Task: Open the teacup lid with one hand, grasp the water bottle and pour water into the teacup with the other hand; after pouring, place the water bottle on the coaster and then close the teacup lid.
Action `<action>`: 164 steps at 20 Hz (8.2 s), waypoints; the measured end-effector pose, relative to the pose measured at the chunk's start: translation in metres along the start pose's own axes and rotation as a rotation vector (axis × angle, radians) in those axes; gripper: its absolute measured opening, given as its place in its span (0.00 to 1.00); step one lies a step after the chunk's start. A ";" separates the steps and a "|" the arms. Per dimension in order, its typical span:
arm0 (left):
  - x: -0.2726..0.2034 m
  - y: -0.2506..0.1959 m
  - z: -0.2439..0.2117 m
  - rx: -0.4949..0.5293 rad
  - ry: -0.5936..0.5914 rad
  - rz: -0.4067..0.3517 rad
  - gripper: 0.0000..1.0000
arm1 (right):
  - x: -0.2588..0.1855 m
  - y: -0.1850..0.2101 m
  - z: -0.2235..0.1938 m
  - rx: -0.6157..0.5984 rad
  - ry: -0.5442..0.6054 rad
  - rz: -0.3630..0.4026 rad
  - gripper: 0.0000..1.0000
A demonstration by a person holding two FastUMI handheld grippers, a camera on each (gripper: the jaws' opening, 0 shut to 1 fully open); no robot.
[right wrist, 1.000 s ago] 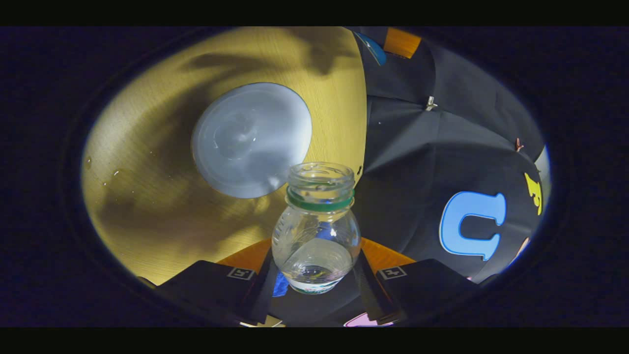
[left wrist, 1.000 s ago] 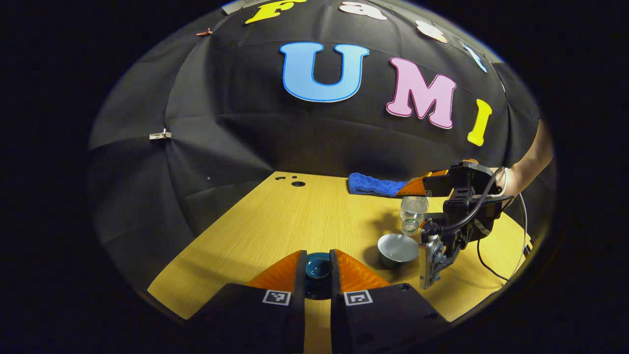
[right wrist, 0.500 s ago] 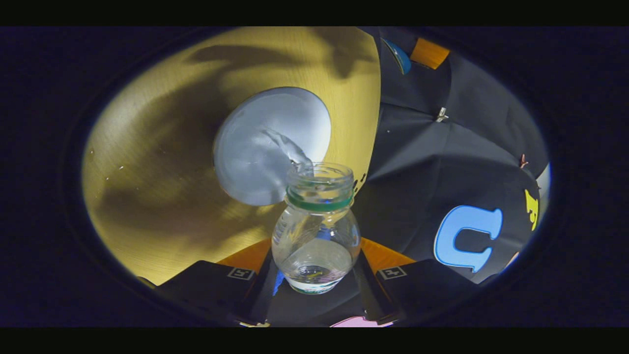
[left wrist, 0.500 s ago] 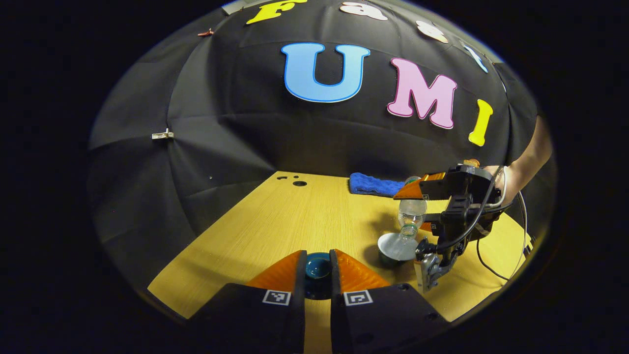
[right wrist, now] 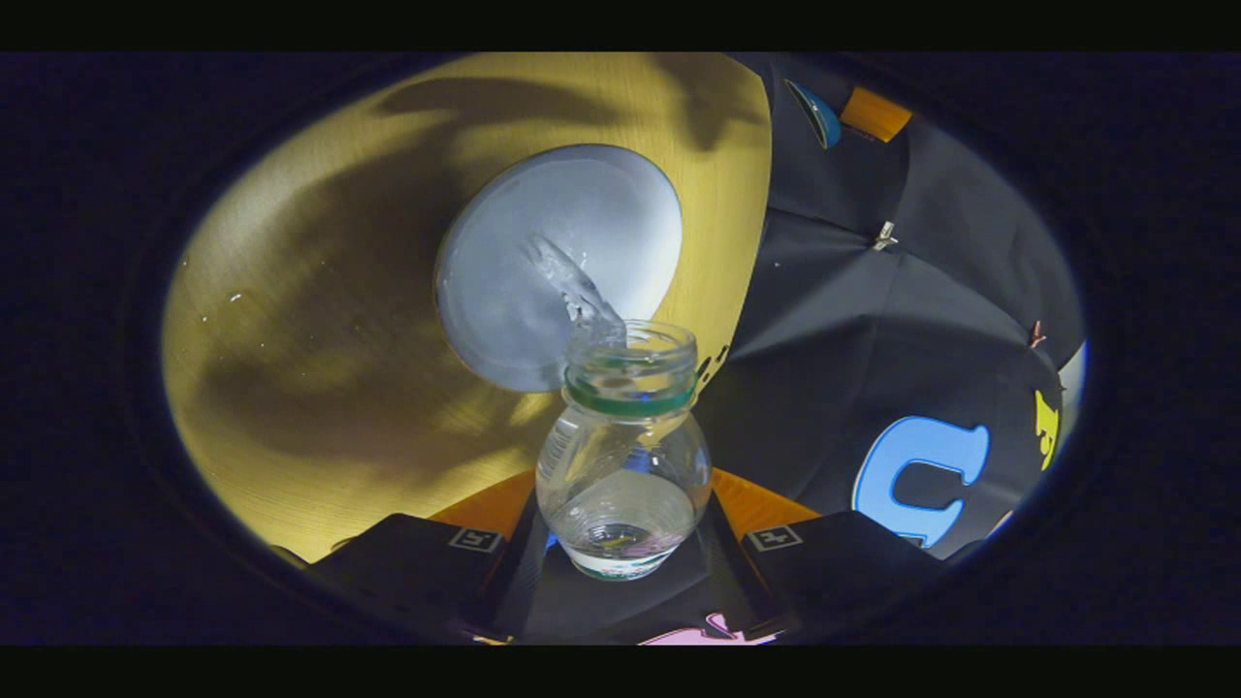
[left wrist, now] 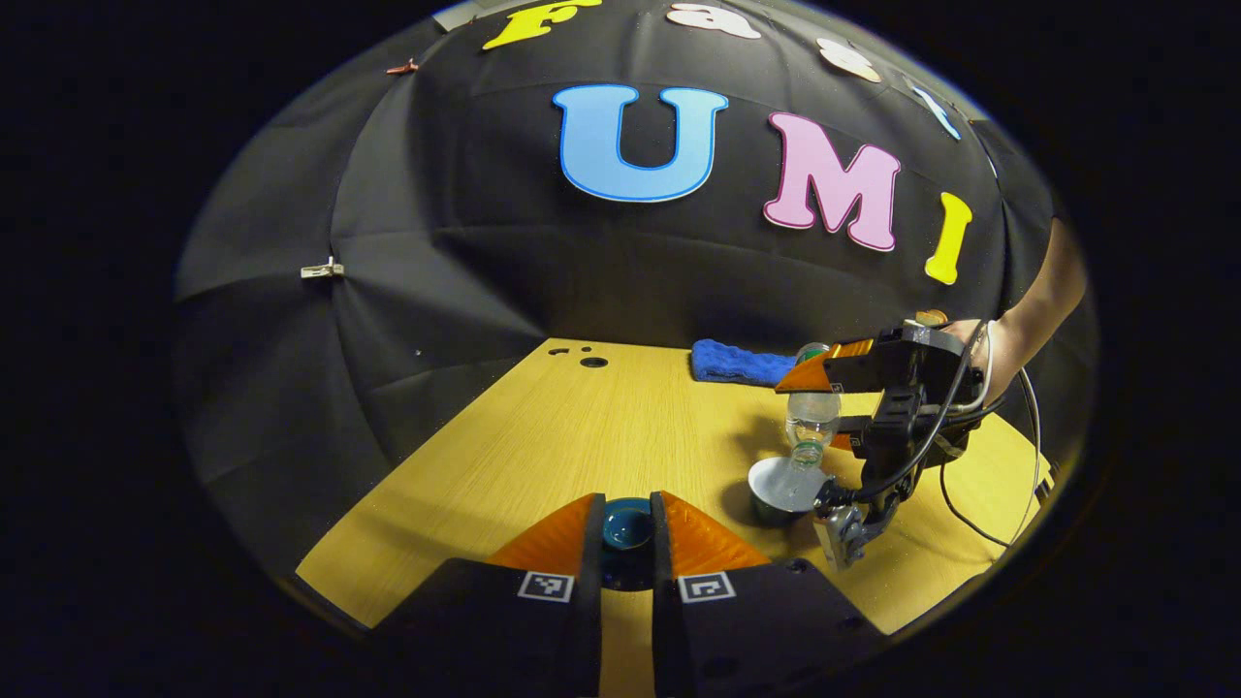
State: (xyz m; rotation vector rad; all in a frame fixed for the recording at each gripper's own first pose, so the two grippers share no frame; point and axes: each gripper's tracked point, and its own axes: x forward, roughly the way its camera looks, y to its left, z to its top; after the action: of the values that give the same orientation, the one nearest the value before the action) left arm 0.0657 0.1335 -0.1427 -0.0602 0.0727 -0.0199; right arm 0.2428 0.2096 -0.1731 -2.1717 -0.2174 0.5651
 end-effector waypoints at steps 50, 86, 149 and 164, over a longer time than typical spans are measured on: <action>-0.045 -0.003 0.023 0.003 -0.037 0.072 0.25 | -0.020 -0.001 0.014 -0.285 0.052 0.092 0.79; -0.051 -0.089 0.111 0.021 -0.033 0.175 0.21 | -0.018 0.011 -0.127 1.617 0.161 0.195 0.76; 0.096 -0.151 -0.012 0.163 0.036 0.100 0.29 | -0.116 0.155 -0.109 2.044 0.376 -0.014 0.99; 0.035 -0.149 0.028 0.175 0.010 0.131 0.96 | -0.129 0.131 -0.104 2.102 0.329 -0.075 0.99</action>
State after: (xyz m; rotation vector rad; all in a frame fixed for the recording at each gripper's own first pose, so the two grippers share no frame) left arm 0.1001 -0.0144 -0.1082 0.1200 0.0848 0.1042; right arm 0.1721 0.0107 -0.1799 -0.1597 0.3716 0.1094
